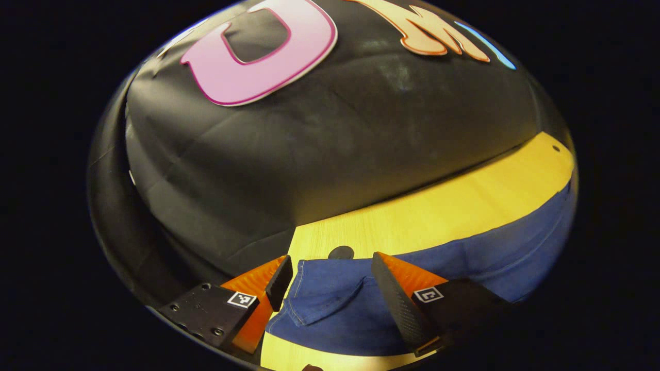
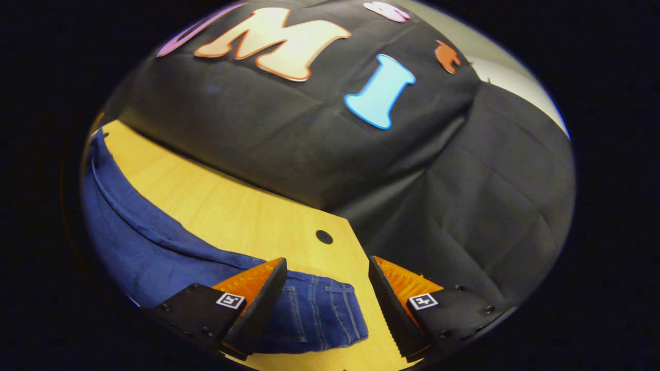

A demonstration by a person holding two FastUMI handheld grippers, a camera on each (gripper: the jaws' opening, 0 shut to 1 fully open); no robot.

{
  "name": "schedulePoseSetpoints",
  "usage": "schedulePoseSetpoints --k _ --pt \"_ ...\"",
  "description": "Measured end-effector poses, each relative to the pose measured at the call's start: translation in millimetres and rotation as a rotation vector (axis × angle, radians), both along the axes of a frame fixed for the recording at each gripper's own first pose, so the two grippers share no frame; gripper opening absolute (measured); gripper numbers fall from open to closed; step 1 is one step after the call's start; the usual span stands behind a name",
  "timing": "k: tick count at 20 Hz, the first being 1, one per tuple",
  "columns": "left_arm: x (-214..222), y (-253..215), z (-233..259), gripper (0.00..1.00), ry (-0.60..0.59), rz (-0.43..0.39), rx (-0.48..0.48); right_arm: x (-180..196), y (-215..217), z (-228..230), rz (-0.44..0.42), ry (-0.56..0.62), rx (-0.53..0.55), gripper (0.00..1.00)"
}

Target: Grasp the waist and the cuffs of the jeans and fold them to make the two legs overlap; first hold the waist and fold one-third of the jeans toward the cuffs, then hold the cuffs and fold the remaining one-third in the same direction to finish folding.

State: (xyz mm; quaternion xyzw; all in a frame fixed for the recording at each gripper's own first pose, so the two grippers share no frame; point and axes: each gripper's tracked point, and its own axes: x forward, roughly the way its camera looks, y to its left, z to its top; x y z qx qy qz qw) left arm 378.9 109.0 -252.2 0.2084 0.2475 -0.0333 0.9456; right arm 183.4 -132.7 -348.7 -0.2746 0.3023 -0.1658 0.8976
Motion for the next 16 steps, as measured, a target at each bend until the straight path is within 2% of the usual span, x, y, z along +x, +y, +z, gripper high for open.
schedulePoseSetpoints --k 3,5,10,12,13,14,15,16 --pt "-16.2 -17.6 35.7 0.95 -0.025 0.024 -0.122 -35.6 -46.1 -15.2 -0.108 0.020 0.150 0.99" --pt "-13.1 -23.7 70.7 0.95 -0.062 0.029 -0.161 -58.1 -79.0 -31.7 -0.211 0.028 0.259 0.99" --pt "-32.0 -43.0 108.2 0.95 -0.078 0.027 -0.116 -103.7 -132.1 -89.4 -0.500 0.047 0.547 1.00" --pt "-42.4 -51.1 117.4 0.95 -0.063 0.035 -0.124 -109.7 -134.0 -105.6 -0.547 0.065 0.629 0.96" --pt "-55.2 -53.5 117.8 0.95 -0.058 0.040 -0.128 -107.9 -132.4 -105.4 -0.553 0.059 0.669 0.99" --pt "-62.6 -52.2 117.8 0.95 -0.056 0.048 -0.126 -106.7 -131.5 -103.5 -0.552 0.058 0.712 0.96" --pt "-71.3 -51.1 115.3 0.95 -0.052 0.057 -0.120 -113.0 -131.2 -101.0 -0.558 0.088 0.738 0.99" --pt "-81.9 -50.7 115.0 0.95 -0.044 0.068 -0.114 -105.2 -137.9 -94.3 -0.547 0.053 0.720 0.95"
